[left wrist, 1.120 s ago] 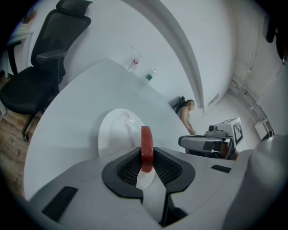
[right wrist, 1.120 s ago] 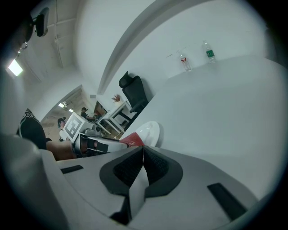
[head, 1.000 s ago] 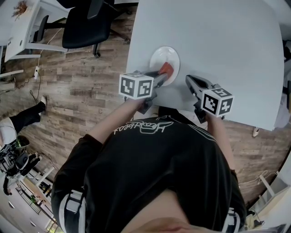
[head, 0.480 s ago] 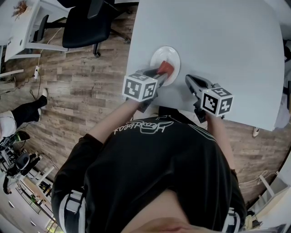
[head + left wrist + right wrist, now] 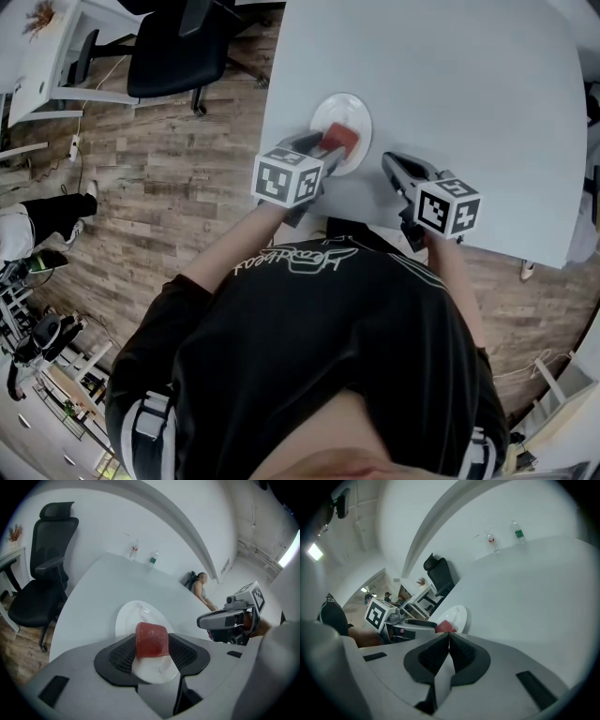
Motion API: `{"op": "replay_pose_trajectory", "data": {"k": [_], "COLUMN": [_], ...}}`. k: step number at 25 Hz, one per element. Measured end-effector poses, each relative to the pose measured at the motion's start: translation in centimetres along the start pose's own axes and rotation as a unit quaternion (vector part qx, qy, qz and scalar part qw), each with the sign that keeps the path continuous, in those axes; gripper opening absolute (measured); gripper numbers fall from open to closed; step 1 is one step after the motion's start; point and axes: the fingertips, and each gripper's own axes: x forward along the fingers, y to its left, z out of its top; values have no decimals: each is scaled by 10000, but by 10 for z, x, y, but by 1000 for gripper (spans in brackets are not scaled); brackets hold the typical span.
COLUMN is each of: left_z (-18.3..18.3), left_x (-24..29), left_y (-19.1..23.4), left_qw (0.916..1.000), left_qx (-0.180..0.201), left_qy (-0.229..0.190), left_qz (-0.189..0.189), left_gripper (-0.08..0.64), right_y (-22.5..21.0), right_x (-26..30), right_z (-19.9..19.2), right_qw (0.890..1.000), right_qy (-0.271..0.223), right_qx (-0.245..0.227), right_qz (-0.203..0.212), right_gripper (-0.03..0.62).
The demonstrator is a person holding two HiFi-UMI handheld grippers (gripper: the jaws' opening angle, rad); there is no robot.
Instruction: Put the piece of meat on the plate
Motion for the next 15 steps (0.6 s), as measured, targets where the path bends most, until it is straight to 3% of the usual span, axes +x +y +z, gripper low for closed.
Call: {"op": "replay_pose_trajectory", "data": {"k": [15], "left_z": [7], "left_x": [-21], "left_y": [-8], "left_qw": [9988], "left_qx": [-323], "left_qy": [-229], "left_qz": [-274], "left_gripper": [188], "right_y": [16], "right_x": [1], "right_z": [4], "right_qw": [9999], "right_qy": [-44], "right_qx": [-104], "right_qz": [26], "right_gripper": [9]}}
